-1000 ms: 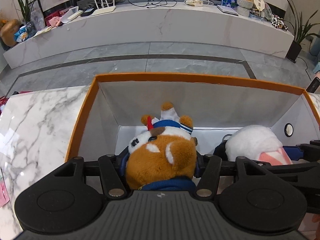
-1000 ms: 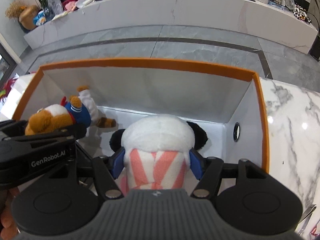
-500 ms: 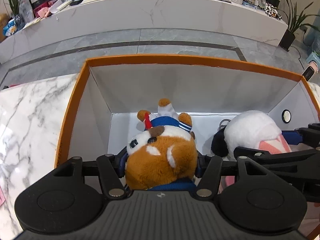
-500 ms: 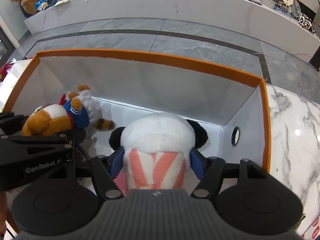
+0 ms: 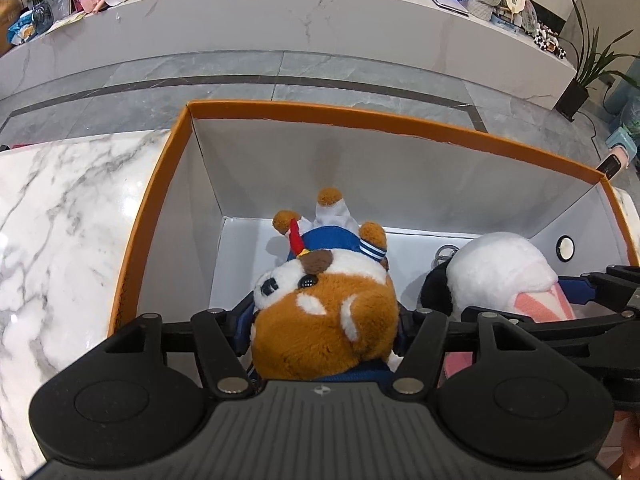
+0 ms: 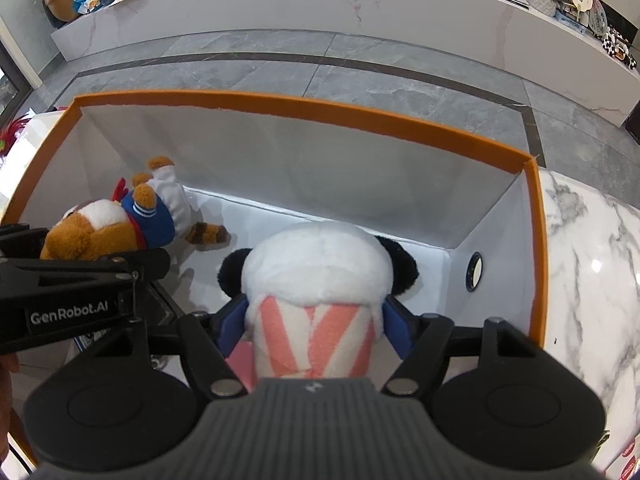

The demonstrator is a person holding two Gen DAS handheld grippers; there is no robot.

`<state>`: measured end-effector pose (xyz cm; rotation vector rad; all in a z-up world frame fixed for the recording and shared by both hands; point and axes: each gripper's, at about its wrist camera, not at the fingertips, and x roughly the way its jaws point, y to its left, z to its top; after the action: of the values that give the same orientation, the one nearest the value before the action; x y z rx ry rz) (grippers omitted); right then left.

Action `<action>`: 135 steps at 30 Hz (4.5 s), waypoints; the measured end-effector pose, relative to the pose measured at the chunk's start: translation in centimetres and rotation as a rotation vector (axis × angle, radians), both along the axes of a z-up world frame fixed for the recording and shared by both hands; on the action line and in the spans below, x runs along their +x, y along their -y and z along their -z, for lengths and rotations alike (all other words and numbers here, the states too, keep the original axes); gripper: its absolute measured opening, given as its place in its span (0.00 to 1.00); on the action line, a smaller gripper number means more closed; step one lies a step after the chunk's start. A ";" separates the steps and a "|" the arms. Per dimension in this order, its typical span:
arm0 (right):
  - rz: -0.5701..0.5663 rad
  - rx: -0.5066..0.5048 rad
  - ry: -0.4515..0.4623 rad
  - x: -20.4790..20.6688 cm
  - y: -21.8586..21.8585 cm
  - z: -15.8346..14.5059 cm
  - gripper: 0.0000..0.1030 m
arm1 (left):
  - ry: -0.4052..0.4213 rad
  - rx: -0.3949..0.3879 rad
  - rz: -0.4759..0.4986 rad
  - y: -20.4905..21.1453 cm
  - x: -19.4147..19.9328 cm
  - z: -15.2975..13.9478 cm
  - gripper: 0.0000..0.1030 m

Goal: Organize objects
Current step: 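Lower the dog plush into the box with the left tool while the right tool lowers the striped plush, then open both tools and withdraw them from the orange box, then reach the left tool to the brown gift box while the right tool reaches the printed book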

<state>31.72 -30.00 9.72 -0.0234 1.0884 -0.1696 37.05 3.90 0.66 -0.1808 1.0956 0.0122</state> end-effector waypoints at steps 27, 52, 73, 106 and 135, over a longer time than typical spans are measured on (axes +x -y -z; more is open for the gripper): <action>-0.121 -0.053 0.087 -3.0 -1.8 -3.1 0.83 | 0.038 -0.107 0.037 -1.4 -1.7 -2.0 0.69; -0.209 0.014 0.307 -10.9 -5.0 -6.9 0.91 | 0.126 -0.037 0.054 -1.6 -6.5 -8.4 0.81; -0.286 0.071 0.430 -29.2 -4.7 -1.2 0.96 | 0.174 0.052 0.056 0.5 -26.2 -5.7 0.84; -0.500 0.047 0.360 -27.2 0.3 2.0 0.99 | 0.175 -0.036 0.180 1.8 -24.3 0.2 0.84; -0.790 0.159 0.312 -31.3 -2.3 1.9 0.99 | 0.095 -0.009 0.379 0.6 -24.0 4.5 0.70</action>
<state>0.38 -27.72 7.83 -0.2707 0.7137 0.6062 13.01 3.35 -3.87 0.0200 1.0213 -0.3371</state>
